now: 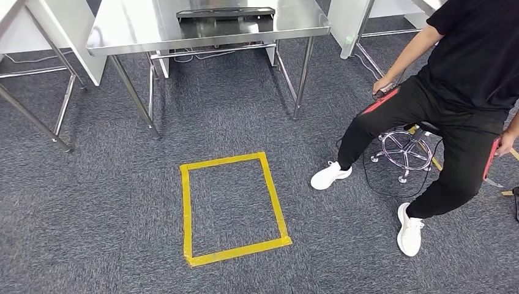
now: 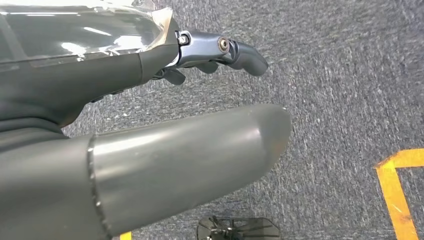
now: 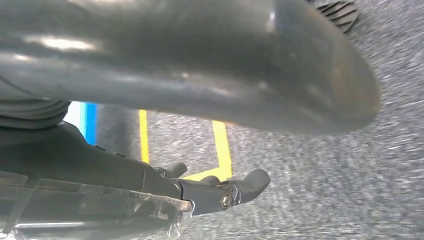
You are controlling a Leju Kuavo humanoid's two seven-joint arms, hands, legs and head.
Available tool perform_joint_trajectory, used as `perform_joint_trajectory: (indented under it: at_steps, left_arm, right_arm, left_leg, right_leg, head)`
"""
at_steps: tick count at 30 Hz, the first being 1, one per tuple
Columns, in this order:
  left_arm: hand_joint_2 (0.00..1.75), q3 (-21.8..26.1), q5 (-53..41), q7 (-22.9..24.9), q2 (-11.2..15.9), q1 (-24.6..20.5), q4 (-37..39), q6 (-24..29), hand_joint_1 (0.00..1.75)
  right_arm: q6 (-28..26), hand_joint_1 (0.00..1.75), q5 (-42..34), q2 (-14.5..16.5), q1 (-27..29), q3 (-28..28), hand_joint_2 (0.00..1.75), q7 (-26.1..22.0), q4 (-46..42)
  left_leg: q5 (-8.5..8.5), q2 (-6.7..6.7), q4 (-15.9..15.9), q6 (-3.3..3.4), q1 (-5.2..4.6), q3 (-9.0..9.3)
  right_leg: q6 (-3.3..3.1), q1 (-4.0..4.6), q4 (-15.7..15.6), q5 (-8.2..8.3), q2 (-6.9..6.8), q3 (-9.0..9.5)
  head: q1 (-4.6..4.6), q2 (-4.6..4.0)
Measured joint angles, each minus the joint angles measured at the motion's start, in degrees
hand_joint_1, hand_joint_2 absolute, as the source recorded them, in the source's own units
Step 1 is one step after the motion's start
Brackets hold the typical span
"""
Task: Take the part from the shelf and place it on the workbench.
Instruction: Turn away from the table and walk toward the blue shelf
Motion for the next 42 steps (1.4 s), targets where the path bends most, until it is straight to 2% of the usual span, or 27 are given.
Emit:
perform_joint_trajectory:
  at_steps: [1,3,4,5,7,8,9,11,12,13,15,16,17,19,21,23,24,25,26,28,30,31,34,36,38,40,42]
  left_arm:
    - [0.00,0.0,0.0,-0.1,0.0,0.0,0.0,0.0,0.00]
    - [0.00,0.0,0.0,-0.2,0.0,0.1,0.0,0.0,0.00]
    - [0.00,0.0,0.0,-0.3,0.1,0.2,0.0,0.0,0.00]
    - [0.00,0.0,0.0,-0.3,0.1,0.3,0.0,-0.1,0.00]
    - [0.00,0.0,-0.3,-0.5,0.1,0.4,0.0,-0.2,0.00]
    - [0.00,0.0,-0.5,-0.6,0.0,0.3,0.0,-0.2,0.00]
    - [0.00,-0.1,-0.7,-0.7,0.1,0.3,0.0,-0.1,0.00]
    - [0.00,-0.1,-1.1,-0.8,0.1,0.3,0.0,0.0,0.00]
    - [0.00,-0.2,-1.2,-0.7,0.1,0.2,0.0,0.1,0.00]
    - [0.00,-0.2,-1.3,-0.6,0.1,0.2,0.0,0.2,0.00]
    - [0.00,-0.2,-1.5,-0.5,0.1,0.1,0.0,0.3,0.00]
    - [0.00,-0.2,-1.5,-0.5,0.1,0.0,0.0,0.4,0.00]
    - [0.00,-0.2,-1.6,-0.5,0.1,-0.1,0.0,0.4,0.00]
    - [0.00,-0.2,-1.6,-0.4,0.0,0.0,0.0,0.4,0.00]
    - [0.00,-0.2,-1.6,-0.4,0.0,0.2,0.0,0.4,0.00]
    - [0.00,-0.2,-1.6,-0.3,0.1,0.2,0.0,0.4,0.00]
    - [0.00,-0.2,-1.6,-0.3,0.1,0.3,0.0,0.4,0.00]
    - [0.00,-0.2,-1.6,-0.3,0.1,0.3,0.0,0.4,0.00]
    - [0.00,-0.2,-1.6,-0.3,0.0,0.3,0.0,0.4,0.00]
    - [0.00,-0.2,-1.6,-0.3,0.0,0.3,0.0,0.4,0.00]
    - [0.00,-0.2,-1.6,-0.3,0.0,0.2,0.0,0.4,0.00]
    - [0.00,-0.2,-1.6,-0.3,0.0,0.2,0.0,0.4,0.00]
    - [0.00,-0.2,-1.6,-0.3,0.2,0.3,0.0,0.4,0.00]
    - [0.00,-0.2,-1.6,-0.2,0.2,0.2,0.0,0.5,0.00]
    - [0.00,-0.2,-1.5,-0.2,0.1,0.2,0.0,0.6,0.00]
    - [0.00,-0.2,-1.5,-0.1,0.1,0.2,0.0,0.8,0.00]
    - [0.00,-0.2,-1.4,0.1,0.0,0.2,0.0,1.0,0.00]
  right_arm:
    - [0.0,0.00,0.0,0.0,0.0,0.0,0.00,0.0,0.0]
    - [0.0,0.00,0.0,0.1,0.0,0.0,0.00,0.0,0.0]
    - [0.0,0.00,0.0,0.1,0.0,0.0,0.00,0.0,0.1]
    - [0.0,0.00,0.0,0.2,0.0,0.0,0.00,0.1,0.1]
    - [-0.1,0.00,0.1,0.2,0.0,0.0,0.00,0.1,0.1]
    - [-0.2,0.00,0.1,0.2,0.1,0.0,0.00,0.2,0.1]
    - [-0.3,0.00,0.2,0.2,0.1,0.0,0.00,0.2,0.1]
    - [-0.5,0.00,0.4,0.3,0.1,0.0,0.00,0.3,0.1]
    - [-0.5,0.00,0.6,0.3,0.1,0.1,0.00,0.4,0.1]
    - [-0.6,0.00,0.7,0.3,0.1,0.1,0.00,0.4,0.1]
    - [-0.5,0.00,1.0,0.4,0.1,0.3,0.00,0.4,0.1]
    - [-0.5,0.00,1.1,0.5,0.1,0.4,0.00,0.3,0.1]
    - [-0.5,0.00,1.1,0.5,0.1,0.4,0.00,0.3,0.1]
    - [-0.5,0.00,1.1,0.5,0.1,0.5,0.00,0.3,0.1]
    - [-0.5,0.00,1.1,0.5,0.3,0.5,0.00,0.3,0.1]
    - [-0.5,0.00,1.1,0.6,0.5,0.6,0.00,0.3,0.1]
    - [-0.5,0.00,1.1,0.6,0.6,0.6,0.00,0.3,0.1]
    - [-0.5,0.00,1.1,0.5,0.6,0.6,0.00,0.3,0.1]
    - [-0.5,0.00,1.1,0.5,0.6,0.6,0.00,0.3,0.1]
    - [-0.5,0.00,1.1,0.4,0.6,0.6,0.00,0.3,0.1]
    - [-0.5,0.00,1.1,0.4,0.5,0.7,0.00,0.3,0.1]
    - [-0.5,0.00,1.1,0.5,0.5,0.7,0.00,0.3,0.1]
    - [-0.5,0.00,1.1,0.6,0.6,0.9,0.00,0.3,0.1]
    - [-0.5,0.00,1.3,0.7,0.6,0.9,0.00,0.2,0.1]
    - [-0.5,0.00,1.6,0.8,0.6,1.0,0.00,0.1,0.1]
    - [-0.4,0.00,1.9,0.7,0.5,1.0,0.00,0.0,0.1]
    - [-0.4,0.00,2.1,0.6,0.5,1.1,0.00,0.0,0.1]
  left_leg:
    - [0.67,0.05,-0.1,-0.33,0.01,-0.19]
    - [1.53,0.02,-0.3,-1.05,0.25,-0.48]
    - [0.38,-0.15,0.2,-1.41,0.43,-0.81]
    - [-2.02,-0.33,1.7,-1.75,0.58,-1.31]
    - [-8.94,-0.58,7.9,-2.28,0.79,-2.56]
    - [-11.13,-0.60,11.8,-2.52,0.85,-3.09]
    - [-11.52,-0.62,15.2,-2.70,0.90,-3.32]
    - [-8.09,-0.65,17.9,-2.85,1.06,-2.06]
    - [-6.19,-0.69,16.3,-2.75,1.16,0.01]
    - [-5.55,-0.75,13.1,-2.56,1.22,2.92]
    - [-7.67,-0.83,4.0,-1.99,1.13,9.54]
    - [-9.16,-0.82,0.7,-1.65,0.98,11.45]
    - [-9.98,-0.80,-1.3,-1.21,0.80,12.29]
    - [-9.65,-0.62,-2.1,0.00,0.76,11.67]
    - [-8.45,-0.38,-2.3,1.04,0.81,10.76]
    - [-7.51,-0.24,-2.2,1.33,0.60,9.59]
    - [-7.06,-0.19,-2.2,1.25,0.55,9.00]
    - [-6.63,-0.13,-2.2,1.16,0.53,8.46]
    - [-6.29,-0.10,-2.1,1.01,0.54,8.07]
    - [-5.78,-0.07,-1.9,0.60,0.58,7.60]
    - [-5.54,-0.06,-1.5,0.11,0.33,7.26]
    - [-5.58,-0.08,-1.3,0.25,0.19,7.12]
    - [-5.57,-0.19,-1.0,1.30,0.21,6.79]
    - [-5.00,-0.23,-1.5,1.38,0.15,6.88]
    - [-3.10,-0.01,-4.8,1.74,0.48,8.35]
    - [-1.07,0.50,-8.2,1.97,1.13,9.79]
    - [-0.51,1.11,-8.8,1.41,1.53,9.63]
  right_leg:
    - [-0.54,0.26,-2.3,-0.87,0.05,1.06]
    - [-1.54,0.10,-2.6,-0.26,-0.05,0.27]
    - [-2.16,-0.11,-2.6,0.41,-0.19,-0.30]
    - [-2.79,-0.37,-2.6,1.23,-0.34,-0.99]
    - [-3.59,-0.38,-2.6,2.79,-0.56,-2.76]
    - [-3.73,-0.31,-2.6,3.56,-0.60,-3.78]
    - [-3.70,-0.25,-2.5,4.32,-0.63,-4.85]
    - [-3.45,-0.21,-2.3,5.84,-0.69,-6.81]
    - [-3.21,-0.22,-2.1,6.52,-0.70,-7.74]
    - [-2.96,-0.22,-1.8,7.09,-0.70,-8.48]
    - [-2.31,0.00,-1.1,7.95,-0.71,-9.68]
    - [-1.93,0.08,-0.8,8.38,-0.78,-10.11]
    - [-1.48,0.16,-0.7,8.86,-0.86,-10.51]
    - [-0.86,0.13,0.0,9.10,-0.87,-11.48]
    - [-1.10,0.00,4.1,6.41,-0.61,-13.39]
    - [-1.52,-0.22,11.9,2.02,-0.37,-16.17]
    - [-1.38,-0.26,14.9,0.59,-0.32,-16.85]
    - [-1.05,-0.30,16.1,-0.11,-0.29,-16.47]
    - [-0.60,-0.35,14.8,0.09,-0.29,-14.85]
    - [0.23,-0.63,6.3,1.75,-0.27,-8.64]
    - [0.11,-0.65,-0.6,2.91,-0.15,-4.41]
    - [-0.20,-0.69,-1.8,3.01,-0.09,-3.91]
    - [-0.70,-0.85,-1.9,3.40,-0.15,-4.09]
    - [-0.51,-0.97,-2.5,3.93,-0.23,-4.01]
    - [-0.32,-0.69,-3.1,4.30,-0.19,-3.79]
    - [-0.58,-0.41,-0.1,2.65,0.01,-5.49]
    - [-0.37,-0.95,6.9,-0.28,0.15,-9.52]
  head:
    - [-0.05,0.00]
    - [-0.23,0.00]
    - [-0.29,0.00]
    - [-0.41,0.00]
    - [-0.58,0.00]
    - [-0.64,0.00]
    - [-0.65,0.00]
    - [-0.67,0.00]
    - [-0.70,0.00]
    - [-0.71,0.00]
    - [-0.69,0.00]
    - [-0.69,0.00]
    - [-0.64,0.00]
    - [-0.58,0.00]
    - [-0.34,0.00]
    - [-0.13,0.00]
    - [-0.13,0.00]
    - [-0.13,0.00]
    - [-0.13,0.00]
    - [-0.12,0.00]
    - [-0.15,0.00]
    - [-0.19,0.00]
    - [-0.31,0.00]
    - [-0.35,0.00]
    - [-0.38,0.00]
    - [-0.29,0.00]
    - [-0.21,0.00]
